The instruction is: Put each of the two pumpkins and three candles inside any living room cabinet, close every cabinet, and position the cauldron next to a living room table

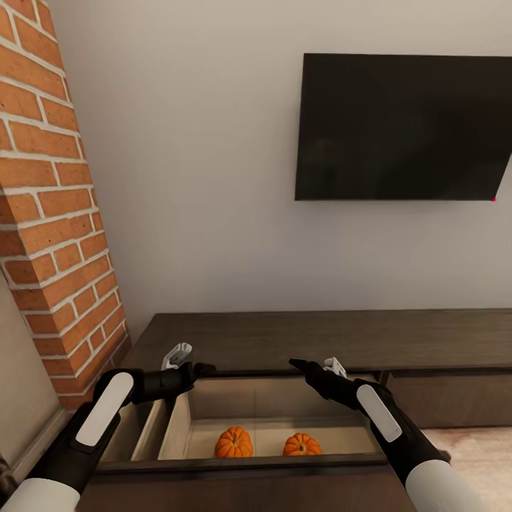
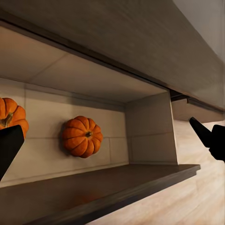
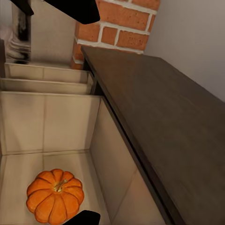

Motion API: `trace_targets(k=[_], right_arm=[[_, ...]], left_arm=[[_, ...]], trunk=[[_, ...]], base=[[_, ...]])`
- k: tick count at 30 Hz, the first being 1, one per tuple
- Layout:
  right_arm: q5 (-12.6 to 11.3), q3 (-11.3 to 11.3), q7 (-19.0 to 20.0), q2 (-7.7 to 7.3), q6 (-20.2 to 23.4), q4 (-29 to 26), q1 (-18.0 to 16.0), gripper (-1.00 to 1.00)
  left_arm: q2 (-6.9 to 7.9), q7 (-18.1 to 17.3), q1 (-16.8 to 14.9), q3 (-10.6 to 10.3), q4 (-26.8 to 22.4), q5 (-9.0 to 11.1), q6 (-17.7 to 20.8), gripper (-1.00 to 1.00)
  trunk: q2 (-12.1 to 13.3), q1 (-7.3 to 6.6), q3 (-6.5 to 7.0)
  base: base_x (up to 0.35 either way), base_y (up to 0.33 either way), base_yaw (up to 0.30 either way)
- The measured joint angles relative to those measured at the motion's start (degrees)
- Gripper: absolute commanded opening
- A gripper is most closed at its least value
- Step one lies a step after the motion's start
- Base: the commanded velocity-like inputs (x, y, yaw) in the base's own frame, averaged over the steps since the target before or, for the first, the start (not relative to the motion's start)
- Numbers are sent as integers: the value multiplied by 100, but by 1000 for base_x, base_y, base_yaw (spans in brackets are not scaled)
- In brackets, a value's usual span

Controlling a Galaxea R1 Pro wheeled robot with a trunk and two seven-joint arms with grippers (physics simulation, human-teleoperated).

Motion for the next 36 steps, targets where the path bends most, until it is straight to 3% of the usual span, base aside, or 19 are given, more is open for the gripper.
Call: trace_targets(k=[11,18,25,36], right_arm=[[4,0,0,0,-2,0,-1,100],[2,2,0,0,-1,0,-4,100],[1,5,2,0,-2,1,0,100],[1,6,1,0,-2,0,-1,100]], left_arm=[[24,0,0,7,0,-5,0,100],[126,0,0,6,-5,51,-1,100],[326,0,0,5,-1,321,-6,100],[362,0,0,5,0,353,-7,100]], trunk=[[441,-241,197],[443,-242,198],[443,-240,198],[443,-239,198]], base=[[-108,27,0],[-9,2,0],[-196,127,0],[-282,95,0]])
